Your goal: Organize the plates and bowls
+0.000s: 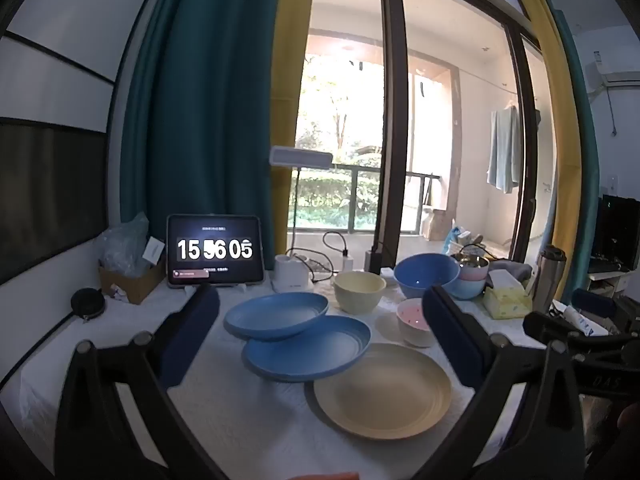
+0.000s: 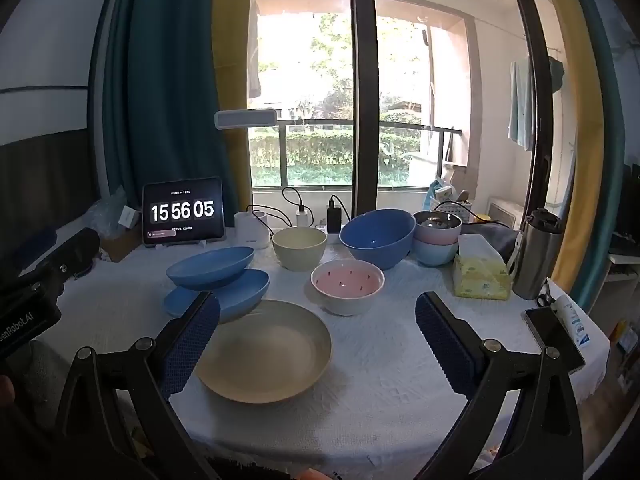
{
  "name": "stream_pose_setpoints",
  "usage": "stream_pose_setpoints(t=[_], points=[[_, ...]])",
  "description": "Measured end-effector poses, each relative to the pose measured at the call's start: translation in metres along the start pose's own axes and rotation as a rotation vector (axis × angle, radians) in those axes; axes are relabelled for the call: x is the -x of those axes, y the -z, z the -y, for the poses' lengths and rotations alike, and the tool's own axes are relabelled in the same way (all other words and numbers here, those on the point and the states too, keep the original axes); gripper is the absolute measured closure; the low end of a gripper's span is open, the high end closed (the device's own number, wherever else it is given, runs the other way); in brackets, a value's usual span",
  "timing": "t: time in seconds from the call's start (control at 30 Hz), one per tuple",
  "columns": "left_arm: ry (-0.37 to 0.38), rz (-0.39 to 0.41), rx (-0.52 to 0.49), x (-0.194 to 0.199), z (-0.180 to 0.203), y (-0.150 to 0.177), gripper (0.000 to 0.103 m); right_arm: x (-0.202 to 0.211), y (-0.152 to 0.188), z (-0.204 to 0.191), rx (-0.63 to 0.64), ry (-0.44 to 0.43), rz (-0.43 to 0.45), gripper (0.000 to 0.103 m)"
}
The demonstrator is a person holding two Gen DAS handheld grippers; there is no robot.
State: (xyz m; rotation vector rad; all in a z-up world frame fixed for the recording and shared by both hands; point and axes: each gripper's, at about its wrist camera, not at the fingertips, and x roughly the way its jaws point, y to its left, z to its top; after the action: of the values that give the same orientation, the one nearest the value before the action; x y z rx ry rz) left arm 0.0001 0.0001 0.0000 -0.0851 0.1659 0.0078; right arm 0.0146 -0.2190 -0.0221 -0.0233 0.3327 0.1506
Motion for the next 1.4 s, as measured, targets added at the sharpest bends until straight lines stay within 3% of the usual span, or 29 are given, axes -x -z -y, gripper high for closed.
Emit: stream_pose_setpoints(t=[1.1,1.4], points=[[0.004,0.013,0.003,0.0015,0.0009,-0.0002,0.001,-0.0005,0.0004,0.0007,-0.006,-0.001,-0.002,0.002],[0.017,-0.028,-0.001,-0.0016,0.0032,0.0076,0.001,-0.0050,0.0037,-0.0030,0.006,-0.002,-0.016,0.002]])
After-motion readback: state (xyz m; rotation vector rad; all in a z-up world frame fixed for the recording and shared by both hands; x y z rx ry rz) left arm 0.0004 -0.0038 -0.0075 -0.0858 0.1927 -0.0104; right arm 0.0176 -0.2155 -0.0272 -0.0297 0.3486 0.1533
